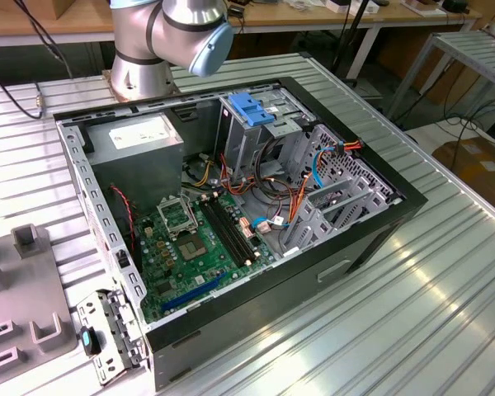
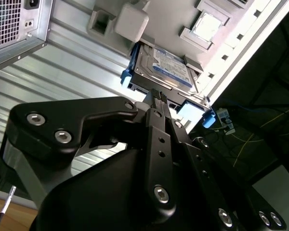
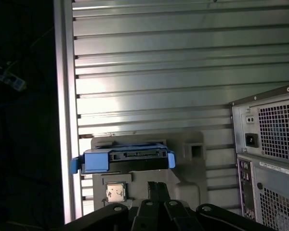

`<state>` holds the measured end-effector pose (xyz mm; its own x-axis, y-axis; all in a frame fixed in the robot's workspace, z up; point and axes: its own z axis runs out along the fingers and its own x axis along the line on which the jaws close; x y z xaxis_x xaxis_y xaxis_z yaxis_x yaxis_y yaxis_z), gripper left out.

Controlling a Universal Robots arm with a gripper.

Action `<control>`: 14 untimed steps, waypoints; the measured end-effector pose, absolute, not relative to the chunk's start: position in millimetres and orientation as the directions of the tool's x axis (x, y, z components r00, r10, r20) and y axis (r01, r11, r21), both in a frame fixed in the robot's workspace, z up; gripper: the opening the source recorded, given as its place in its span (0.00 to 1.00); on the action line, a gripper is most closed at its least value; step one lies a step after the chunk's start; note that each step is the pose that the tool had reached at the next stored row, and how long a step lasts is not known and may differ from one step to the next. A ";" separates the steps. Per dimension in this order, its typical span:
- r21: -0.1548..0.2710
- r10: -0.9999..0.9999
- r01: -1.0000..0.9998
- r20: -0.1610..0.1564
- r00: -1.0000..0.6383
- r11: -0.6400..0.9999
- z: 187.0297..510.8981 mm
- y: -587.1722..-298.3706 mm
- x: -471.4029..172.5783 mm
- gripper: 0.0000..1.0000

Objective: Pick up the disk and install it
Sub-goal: 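Reach for the disk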

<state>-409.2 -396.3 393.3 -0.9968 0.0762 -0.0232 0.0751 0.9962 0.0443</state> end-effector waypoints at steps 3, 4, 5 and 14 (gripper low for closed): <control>0.044 0.076 0.075 -0.023 -0.997 0.996 393.3 -396.3 -412.6 0.11; 0.044 0.076 0.075 -0.023 -0.997 0.996 393.3 -396.3 -414.2 0.11; 0.044 0.076 0.075 -0.023 -0.997 0.996 393.3 -396.3 -415.1 0.11; 0.044 0.076 0.075 -0.023 -0.997 0.996 393.3 -396.3 -423.9 0.11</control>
<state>-423.9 -396.3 393.3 -0.9968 0.0762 -0.0231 0.0752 0.9962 0.0443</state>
